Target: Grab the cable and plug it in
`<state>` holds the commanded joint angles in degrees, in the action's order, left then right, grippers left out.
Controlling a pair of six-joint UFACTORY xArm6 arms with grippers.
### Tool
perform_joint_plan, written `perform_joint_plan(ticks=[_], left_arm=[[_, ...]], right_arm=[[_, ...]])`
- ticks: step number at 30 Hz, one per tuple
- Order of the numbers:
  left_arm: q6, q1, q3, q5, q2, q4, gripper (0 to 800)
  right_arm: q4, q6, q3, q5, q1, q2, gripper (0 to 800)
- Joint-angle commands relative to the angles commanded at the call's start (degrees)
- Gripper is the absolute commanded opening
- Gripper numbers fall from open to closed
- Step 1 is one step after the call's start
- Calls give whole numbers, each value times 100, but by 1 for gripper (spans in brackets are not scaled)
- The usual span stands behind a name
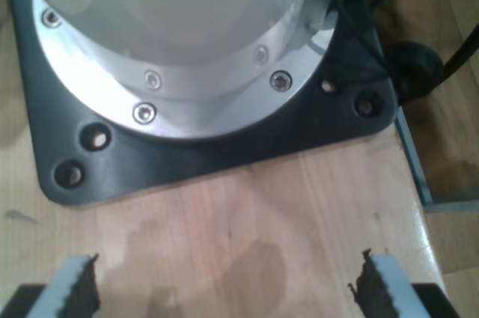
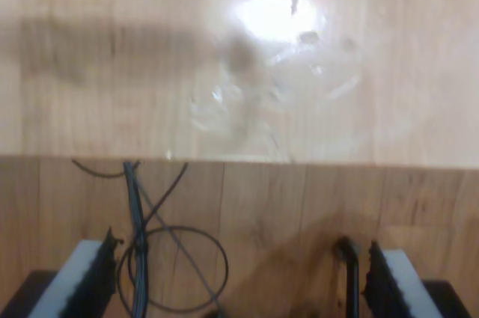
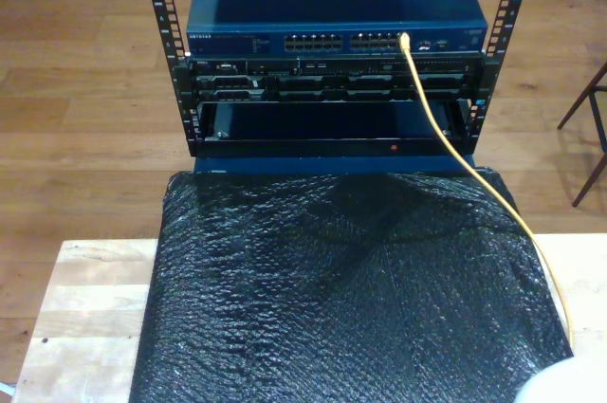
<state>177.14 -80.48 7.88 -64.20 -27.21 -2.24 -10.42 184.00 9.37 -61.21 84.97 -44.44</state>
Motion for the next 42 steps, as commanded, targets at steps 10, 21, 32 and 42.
perform_joint_plan(ticks=[10, 21, 32, 42], left_arm=[[0, 0, 9, 0, 0, 9, 800], [0, 0, 9, 0, 0, 0, 800], [0, 0, 9, 0, 0, 0, 800], [0, 0, 9, 0, 0, 9, 800]], right_arm=[[149, -9, -237, 237, -18, -114, 789], [299, 0, -607, 440, 0, 53, 797], [316, 0, -976, 1160, 0, 545, 798], [299, -18, -1037, 1187, 149, 510, 798]])
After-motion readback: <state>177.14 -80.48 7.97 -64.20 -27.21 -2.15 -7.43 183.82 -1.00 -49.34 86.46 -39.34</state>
